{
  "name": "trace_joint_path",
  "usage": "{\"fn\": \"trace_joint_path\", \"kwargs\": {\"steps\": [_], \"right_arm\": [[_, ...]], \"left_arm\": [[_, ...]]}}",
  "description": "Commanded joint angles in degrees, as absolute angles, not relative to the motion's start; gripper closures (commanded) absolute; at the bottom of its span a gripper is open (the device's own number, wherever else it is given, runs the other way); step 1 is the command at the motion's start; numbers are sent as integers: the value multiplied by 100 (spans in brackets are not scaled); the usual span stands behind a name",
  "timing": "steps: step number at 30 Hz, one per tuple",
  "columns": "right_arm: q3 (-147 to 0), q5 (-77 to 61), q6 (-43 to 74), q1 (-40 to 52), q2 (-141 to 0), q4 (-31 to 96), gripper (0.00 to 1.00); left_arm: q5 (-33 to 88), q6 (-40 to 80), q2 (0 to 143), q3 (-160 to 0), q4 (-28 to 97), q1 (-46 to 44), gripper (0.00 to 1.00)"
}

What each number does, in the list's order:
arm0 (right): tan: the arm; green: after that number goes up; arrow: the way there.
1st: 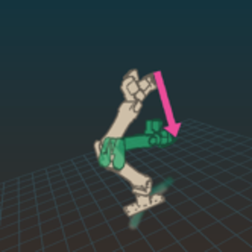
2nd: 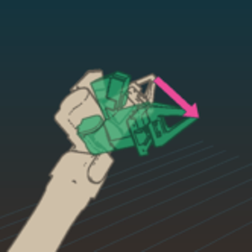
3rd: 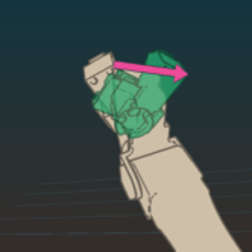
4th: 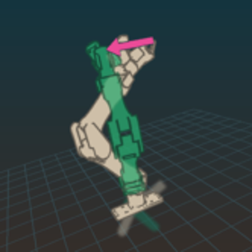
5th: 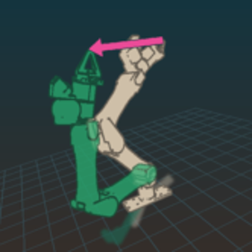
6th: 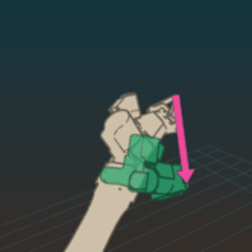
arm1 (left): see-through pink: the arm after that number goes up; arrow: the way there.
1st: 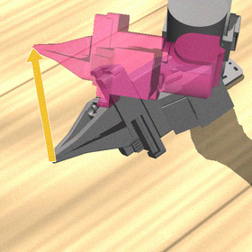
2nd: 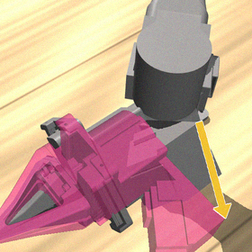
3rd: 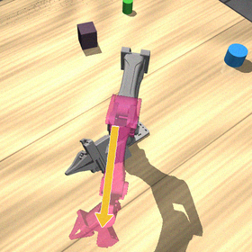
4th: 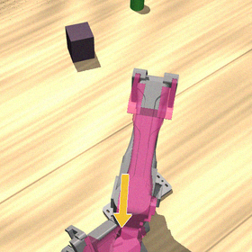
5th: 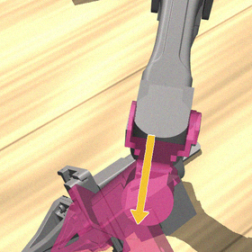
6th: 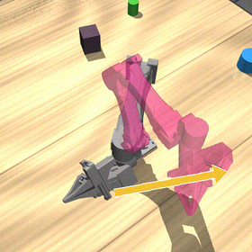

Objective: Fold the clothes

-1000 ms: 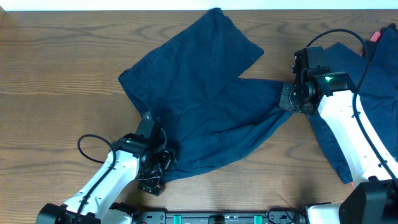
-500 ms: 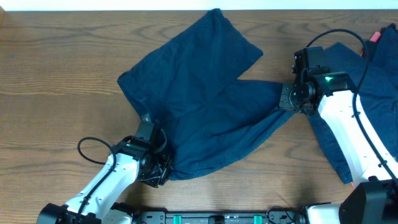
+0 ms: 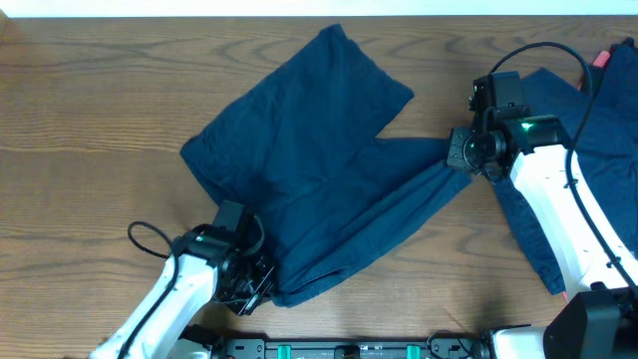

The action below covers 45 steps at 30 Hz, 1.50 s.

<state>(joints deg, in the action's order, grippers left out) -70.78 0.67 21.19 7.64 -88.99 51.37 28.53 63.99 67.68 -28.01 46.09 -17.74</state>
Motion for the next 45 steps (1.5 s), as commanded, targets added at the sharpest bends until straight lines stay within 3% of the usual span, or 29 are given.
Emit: {"fn": "trace_joint_path", "kwargs": {"steps": [1, 6, 10, 18, 27, 40, 42, 43, 45], "right_arm": [[-7352, 108, 1907, 637, -8914, 4984, 99], [-7760, 34, 1413, 646, -8914, 4807, 99], [-8132, -25, 1275, 646, -8914, 4493, 99], [-8243, -40, 954, 958, -8938, 3037, 99], [-8246, -43, 928, 1308, -9653, 1485, 99], [-8291, -263, 913, 1798, -11784, -2193, 99], [-8412, -370, 913, 1927, -12193, -2521, 99], [-8523, -368, 913, 2001, -12427, -2622, 94], [-8735, -370, 915, 2088, -12748, -2628, 78]], "left_arm": [[2875, 5848, 6110, -2991, 5107, -1787, 94], [2832, 5830, 4829, -3046, 5522, -1787, 94], [2141, 5874, 3959, -3192, 5402, -1763, 94], [530, 5876, 3548, -3301, 3444, -1424, 94], [-32, 6309, 5048, -3301, 1710, -405, 94], [-117, 6307, 8281, -3301, -1848, 436, 94], [-117, 6307, 8827, -3304, -2427, 462, 86], [-115, 6307, 9135, -3304, -2766, 489, 83], [-113, 6307, 9529, -3304, -3253, 565, 66]]}}
